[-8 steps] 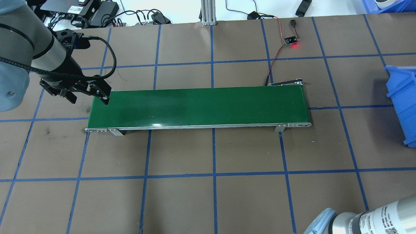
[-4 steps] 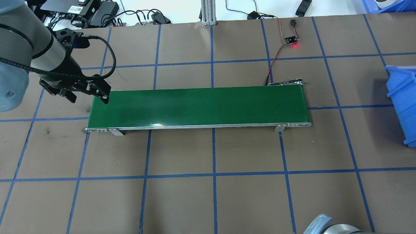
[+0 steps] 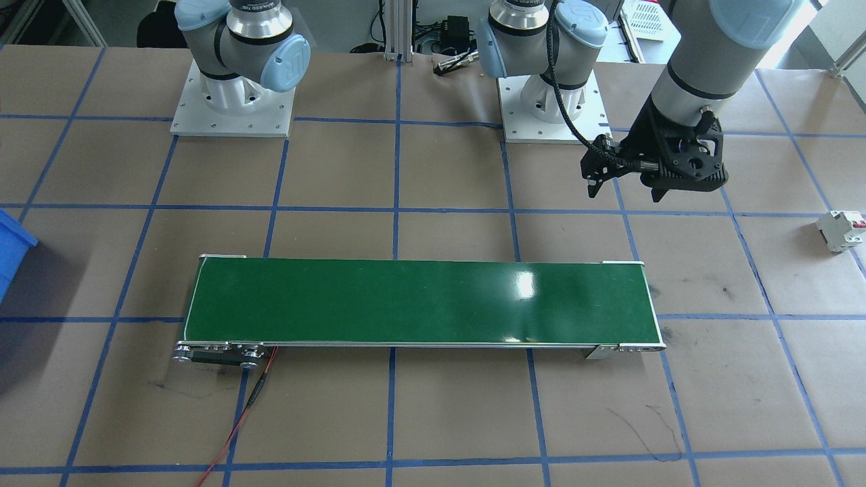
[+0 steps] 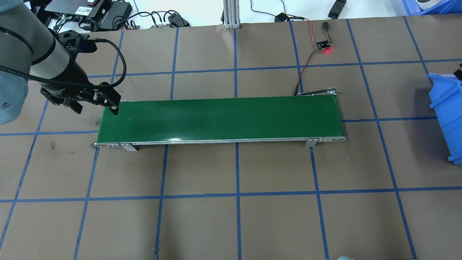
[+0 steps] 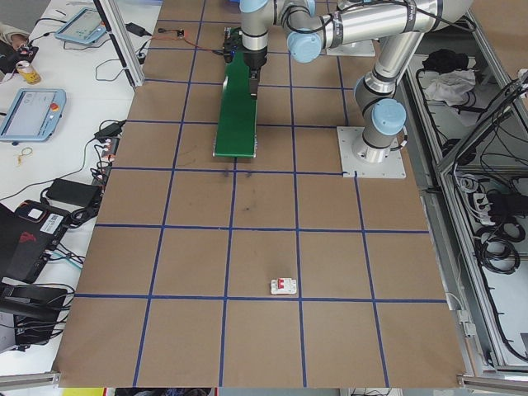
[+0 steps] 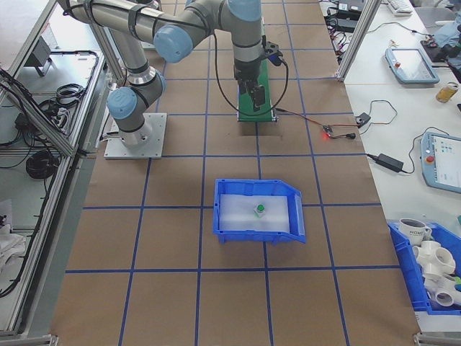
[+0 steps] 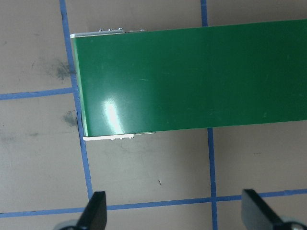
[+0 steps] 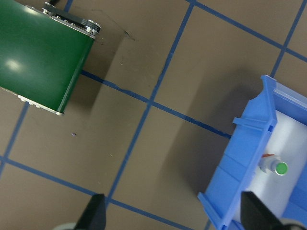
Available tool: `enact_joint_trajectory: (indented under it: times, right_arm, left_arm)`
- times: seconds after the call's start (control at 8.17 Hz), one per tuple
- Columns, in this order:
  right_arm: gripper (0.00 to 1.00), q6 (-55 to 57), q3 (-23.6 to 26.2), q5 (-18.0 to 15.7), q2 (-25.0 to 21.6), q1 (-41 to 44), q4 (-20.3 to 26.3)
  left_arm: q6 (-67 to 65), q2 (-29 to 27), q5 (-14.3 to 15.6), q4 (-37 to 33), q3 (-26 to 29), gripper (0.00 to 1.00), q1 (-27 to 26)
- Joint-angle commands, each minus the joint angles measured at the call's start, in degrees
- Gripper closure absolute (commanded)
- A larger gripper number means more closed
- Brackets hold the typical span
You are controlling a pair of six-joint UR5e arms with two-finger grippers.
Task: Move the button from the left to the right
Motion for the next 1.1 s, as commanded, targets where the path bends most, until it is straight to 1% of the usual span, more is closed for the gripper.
enact_joint_trajectory:
  times: [0.0,0.24,0.37,0.49,0.98]
  right_arm:
    - [0.0,27.5,-0.5,-0.7,-0.8,16.7,0.9]
    - [0.0,45.1,-0.5,-0.8,1.2,29.5,-1.1]
    - [0.0,51.3,-0.5,-2.9,1.4,33.9,-1.8]
    - [0.0,51.7,-0.5,-5.9,1.8,35.2,-1.8]
    - [0.0,51.8,-0.6,-5.6,2.2,35.3,-1.7]
  left_arm:
    - [-0.6,0.0,-0.3,0.4,0.2,0.0,0.1]
    - [-0.5,-0.1,-0.1,2.4,-0.4,0.0,0.1]
    - [-0.5,0.2,0.0,2.3,-0.3,0.0,0.1]
    - [-0.4,0.6,0.1,2.3,-0.3,0.0,0.1]
    - [-0.8,0.0,-1.0,2.5,-0.4,0.0,0.0]
